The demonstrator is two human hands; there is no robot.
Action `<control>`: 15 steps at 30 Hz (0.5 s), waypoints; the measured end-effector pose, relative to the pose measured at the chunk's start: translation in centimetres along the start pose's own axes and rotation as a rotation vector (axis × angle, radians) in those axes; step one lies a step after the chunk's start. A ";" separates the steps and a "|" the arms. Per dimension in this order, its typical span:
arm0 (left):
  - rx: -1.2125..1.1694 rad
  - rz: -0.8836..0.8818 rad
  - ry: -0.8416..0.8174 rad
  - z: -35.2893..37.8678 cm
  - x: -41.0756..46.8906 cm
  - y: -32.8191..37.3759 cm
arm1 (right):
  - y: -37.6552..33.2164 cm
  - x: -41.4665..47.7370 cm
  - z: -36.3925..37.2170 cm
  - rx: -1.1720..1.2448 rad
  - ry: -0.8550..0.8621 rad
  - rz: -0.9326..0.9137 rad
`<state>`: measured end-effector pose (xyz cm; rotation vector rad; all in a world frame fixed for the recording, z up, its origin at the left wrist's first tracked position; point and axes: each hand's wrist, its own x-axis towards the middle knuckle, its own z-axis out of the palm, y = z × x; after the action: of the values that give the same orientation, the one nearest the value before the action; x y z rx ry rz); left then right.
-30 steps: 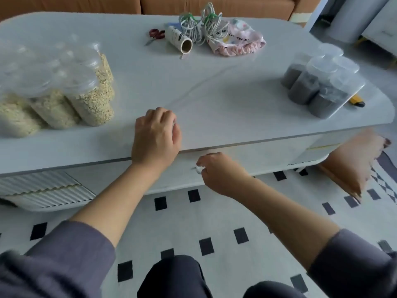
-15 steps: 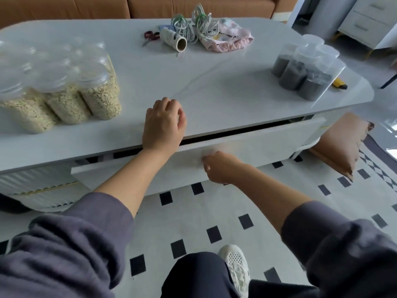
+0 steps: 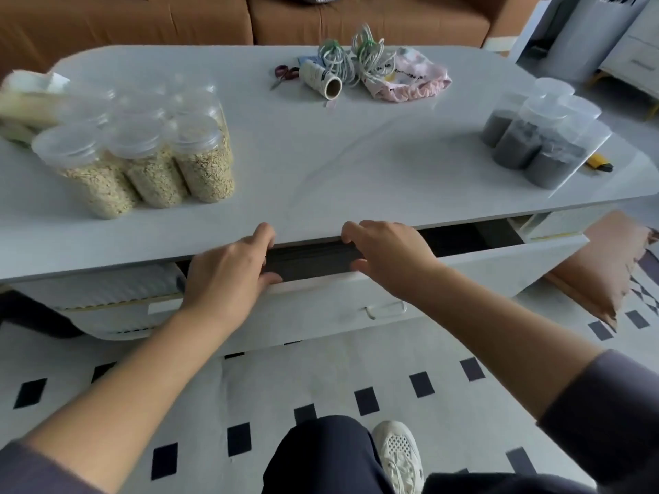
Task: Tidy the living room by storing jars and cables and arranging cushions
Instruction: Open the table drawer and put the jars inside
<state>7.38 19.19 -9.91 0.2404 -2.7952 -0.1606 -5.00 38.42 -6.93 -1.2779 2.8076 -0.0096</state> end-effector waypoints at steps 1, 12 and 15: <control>-0.010 -0.026 -0.046 -0.3 0.0 0.2 | -0.1 0.0 -0.2 -0.002 -0.020 -0.009; 0.028 -0.033 -0.497 -0.1 -4.3 0.0 | -1.1 -3.1 0.9 -0.104 -0.351 -0.057; 0.049 -0.036 -0.533 -0.4 -5.2 -0.2 | -1.1 -3.6 1.1 -0.093 -0.378 -0.061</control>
<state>12.40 19.92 -11.16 0.2962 -3.3280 -0.1885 -1.79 40.42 -7.80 -1.2312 2.4717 0.3278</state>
